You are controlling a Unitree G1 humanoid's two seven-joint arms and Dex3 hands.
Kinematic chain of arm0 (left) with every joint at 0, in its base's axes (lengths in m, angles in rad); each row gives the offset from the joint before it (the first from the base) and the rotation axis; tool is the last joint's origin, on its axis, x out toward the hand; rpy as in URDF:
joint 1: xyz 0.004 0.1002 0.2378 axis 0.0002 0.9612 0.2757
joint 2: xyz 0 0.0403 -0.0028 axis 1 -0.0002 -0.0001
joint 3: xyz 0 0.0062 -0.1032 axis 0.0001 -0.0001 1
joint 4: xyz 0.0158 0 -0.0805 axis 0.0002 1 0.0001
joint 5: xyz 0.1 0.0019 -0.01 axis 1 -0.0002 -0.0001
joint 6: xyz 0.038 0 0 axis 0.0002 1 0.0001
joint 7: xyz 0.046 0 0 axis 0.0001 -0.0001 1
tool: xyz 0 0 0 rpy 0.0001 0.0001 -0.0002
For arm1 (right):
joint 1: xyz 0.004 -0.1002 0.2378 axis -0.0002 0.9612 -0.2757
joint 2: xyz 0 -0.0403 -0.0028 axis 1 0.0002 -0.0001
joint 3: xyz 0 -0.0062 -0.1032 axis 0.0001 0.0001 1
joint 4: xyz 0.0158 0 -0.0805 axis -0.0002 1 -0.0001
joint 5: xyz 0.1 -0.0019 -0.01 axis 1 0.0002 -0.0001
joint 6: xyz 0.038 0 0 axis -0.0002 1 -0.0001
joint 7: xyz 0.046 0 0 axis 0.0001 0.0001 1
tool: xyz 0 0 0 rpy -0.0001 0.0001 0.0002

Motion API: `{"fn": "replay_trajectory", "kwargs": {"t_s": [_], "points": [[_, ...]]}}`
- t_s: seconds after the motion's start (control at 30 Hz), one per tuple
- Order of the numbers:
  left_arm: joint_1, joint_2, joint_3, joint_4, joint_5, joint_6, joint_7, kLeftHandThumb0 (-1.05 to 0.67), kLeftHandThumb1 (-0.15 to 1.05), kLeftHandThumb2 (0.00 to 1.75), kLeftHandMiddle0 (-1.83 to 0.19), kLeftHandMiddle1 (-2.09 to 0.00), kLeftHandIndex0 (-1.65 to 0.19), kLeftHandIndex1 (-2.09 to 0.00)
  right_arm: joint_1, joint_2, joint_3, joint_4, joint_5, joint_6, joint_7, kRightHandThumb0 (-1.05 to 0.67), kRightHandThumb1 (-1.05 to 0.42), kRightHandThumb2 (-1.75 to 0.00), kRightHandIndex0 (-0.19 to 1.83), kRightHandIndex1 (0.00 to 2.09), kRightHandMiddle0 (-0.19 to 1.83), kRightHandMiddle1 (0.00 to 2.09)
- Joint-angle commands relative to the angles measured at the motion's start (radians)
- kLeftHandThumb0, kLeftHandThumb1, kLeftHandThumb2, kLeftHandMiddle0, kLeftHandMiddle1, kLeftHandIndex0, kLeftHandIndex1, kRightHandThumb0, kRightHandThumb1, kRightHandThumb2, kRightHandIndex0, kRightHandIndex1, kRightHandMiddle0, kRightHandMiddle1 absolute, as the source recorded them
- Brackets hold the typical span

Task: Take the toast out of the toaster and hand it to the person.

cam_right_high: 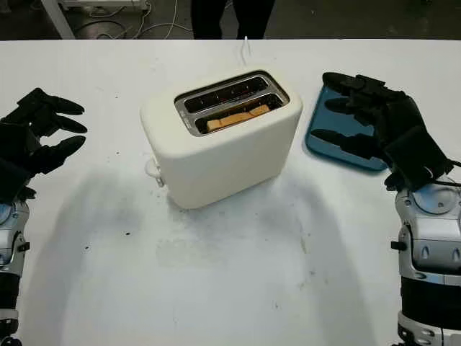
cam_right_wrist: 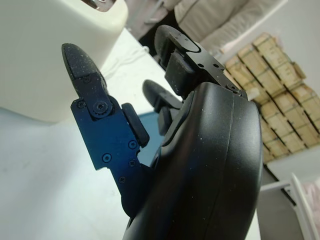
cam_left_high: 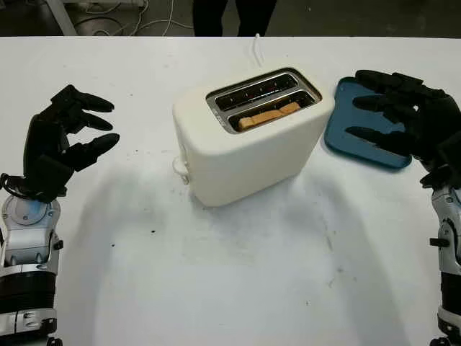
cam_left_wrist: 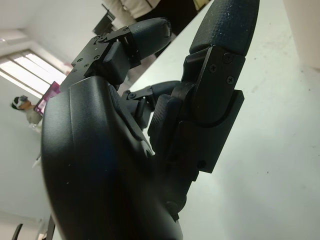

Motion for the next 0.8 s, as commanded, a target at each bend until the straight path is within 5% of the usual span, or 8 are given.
{"fn": "replay_trajectory", "kwargs": {"t_s": [0.0, 0.77], "points": [[-0.002, 0.004, 0.006, -0.003, 0.003, -0.016, 0.001, -1.05, 0.92, 0.01, -0.49, -1.29, -0.44, -1.16, 0.001, 0.008, 0.000, -0.012, -0.008, -0.007, -0.018, -0.46, -0.72, 0.00, 0.40, 0.79, 0.70, 0.03], [0.003, 0.002, 0.006, -0.008, 0.005, -0.011, 0.005, -1.05, 0.92, 0.03, -0.48, -1.28, -0.44, -1.15, 0.009, 0.013, 0.001, -0.038, -0.019, 0.028, -0.040, -0.38, -0.72, 0.00, 0.58, 0.75, 0.86, 0.09]]}}
